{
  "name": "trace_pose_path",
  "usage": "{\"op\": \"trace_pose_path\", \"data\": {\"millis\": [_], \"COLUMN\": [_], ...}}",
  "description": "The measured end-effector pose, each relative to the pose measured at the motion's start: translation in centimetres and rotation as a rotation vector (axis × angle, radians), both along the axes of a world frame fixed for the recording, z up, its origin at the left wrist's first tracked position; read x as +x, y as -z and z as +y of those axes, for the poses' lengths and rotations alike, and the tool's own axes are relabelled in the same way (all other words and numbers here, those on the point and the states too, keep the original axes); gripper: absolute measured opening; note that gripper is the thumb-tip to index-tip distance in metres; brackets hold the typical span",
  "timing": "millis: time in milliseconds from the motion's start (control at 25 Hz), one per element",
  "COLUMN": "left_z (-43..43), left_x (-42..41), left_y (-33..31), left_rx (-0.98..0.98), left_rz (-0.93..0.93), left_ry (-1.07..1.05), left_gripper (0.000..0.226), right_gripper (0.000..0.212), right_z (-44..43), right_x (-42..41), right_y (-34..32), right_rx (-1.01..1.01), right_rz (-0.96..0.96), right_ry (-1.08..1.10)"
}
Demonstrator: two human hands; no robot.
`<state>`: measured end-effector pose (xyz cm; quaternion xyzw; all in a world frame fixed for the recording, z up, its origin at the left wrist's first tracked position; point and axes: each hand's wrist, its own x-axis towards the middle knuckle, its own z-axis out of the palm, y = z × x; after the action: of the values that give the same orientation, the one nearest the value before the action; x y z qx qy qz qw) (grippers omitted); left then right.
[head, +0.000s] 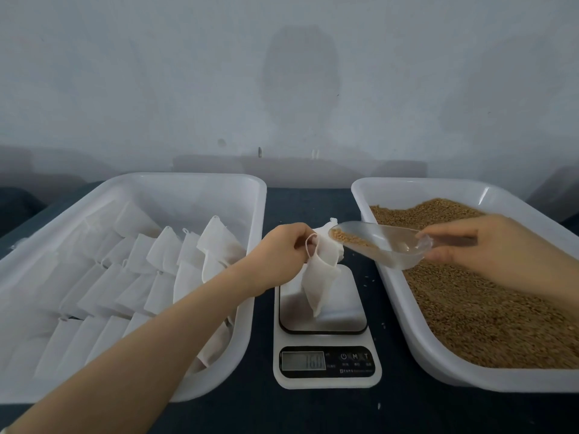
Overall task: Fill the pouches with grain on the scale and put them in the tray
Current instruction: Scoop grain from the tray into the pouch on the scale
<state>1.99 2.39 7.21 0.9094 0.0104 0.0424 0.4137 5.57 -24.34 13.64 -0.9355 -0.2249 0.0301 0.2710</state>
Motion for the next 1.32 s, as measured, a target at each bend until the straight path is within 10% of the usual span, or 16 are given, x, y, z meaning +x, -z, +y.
{"op": "trace_pose_path", "data": {"millis": [360, 760, 1320], "left_z": [0.1, 0.0, 0.2], "left_x": [0.1, -0.1, 0.0], "left_y": [0.3, 0.6, 1.0], "left_rx": [-0.306, -0.058, 0.018], "left_rz": [0.041, 0.144, 0.09], "left_ry": [-0.125, 0.005, 0.072], "left_gripper": [0.009, 0.016, 0.018], "right_gripper": [0.017, 0.033, 0.024], "right_z": [-1.6, -0.2, -0.9], "right_x": [2.1, 3.3, 3.1], "right_y": [3.9, 6.6, 7.3], "right_rx": [-0.129, -0.413, -0.321], "right_rz": [-0.066, 0.077, 0.052], "right_ry": [0.316, 0.382, 0.385]}}
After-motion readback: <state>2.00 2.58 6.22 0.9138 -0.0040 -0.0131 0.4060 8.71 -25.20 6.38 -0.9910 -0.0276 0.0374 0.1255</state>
